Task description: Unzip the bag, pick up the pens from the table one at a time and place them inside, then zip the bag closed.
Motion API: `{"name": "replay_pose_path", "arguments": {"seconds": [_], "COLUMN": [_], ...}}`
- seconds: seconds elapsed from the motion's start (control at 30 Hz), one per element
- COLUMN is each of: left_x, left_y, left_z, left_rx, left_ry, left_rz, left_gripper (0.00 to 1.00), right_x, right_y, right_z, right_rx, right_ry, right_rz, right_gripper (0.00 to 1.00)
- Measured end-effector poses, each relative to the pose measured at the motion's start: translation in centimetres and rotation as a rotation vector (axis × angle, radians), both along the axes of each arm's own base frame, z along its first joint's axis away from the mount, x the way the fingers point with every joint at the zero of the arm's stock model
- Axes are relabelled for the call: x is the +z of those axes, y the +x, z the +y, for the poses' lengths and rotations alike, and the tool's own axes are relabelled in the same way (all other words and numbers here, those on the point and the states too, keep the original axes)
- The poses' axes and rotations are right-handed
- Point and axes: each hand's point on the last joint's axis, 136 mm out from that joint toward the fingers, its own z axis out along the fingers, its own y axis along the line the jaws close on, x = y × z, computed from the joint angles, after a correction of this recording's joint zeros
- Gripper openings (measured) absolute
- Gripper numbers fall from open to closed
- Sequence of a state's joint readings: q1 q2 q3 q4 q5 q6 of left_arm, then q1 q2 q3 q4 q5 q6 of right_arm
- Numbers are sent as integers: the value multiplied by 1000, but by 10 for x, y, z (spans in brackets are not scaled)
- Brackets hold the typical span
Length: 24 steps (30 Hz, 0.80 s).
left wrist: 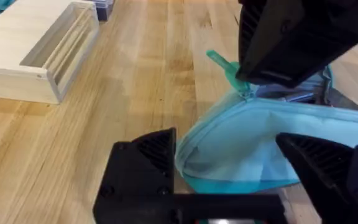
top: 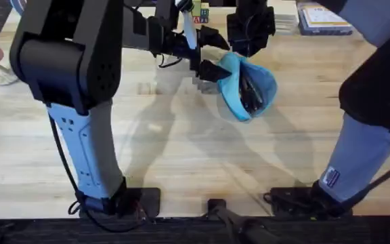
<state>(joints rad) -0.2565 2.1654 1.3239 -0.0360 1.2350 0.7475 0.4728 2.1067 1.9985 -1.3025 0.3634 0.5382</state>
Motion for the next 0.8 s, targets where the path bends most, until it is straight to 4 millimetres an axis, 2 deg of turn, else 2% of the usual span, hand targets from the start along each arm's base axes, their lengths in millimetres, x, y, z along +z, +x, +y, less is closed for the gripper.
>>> {"name": "replay_pose_path", "arguments": {"seconds": [0.2,0.3,0.43,0.47,0.8], "left_x": [0,0,-1,-1,-1], "left_y": [0,0,7,7,7], "left_z": [0,0,3,5,5], "left_rx": [1,1,26,28,27], "left_ry": [0,0,17,16,16], "left_rz": [3,0,-16,-14,-11], "left_gripper": [983,672,98,57,45], "right_x": [0,0,0,0,0], "right_y": [0,0,0,0,-1], "right_z": [0,0,0,0,0], "right_rx": [0,0,1,0,0], "right_ry": [0,0,1,1,0], "right_rz": [0,0,1,1,3], "right_gripper": [30,30,31,31,30]}}
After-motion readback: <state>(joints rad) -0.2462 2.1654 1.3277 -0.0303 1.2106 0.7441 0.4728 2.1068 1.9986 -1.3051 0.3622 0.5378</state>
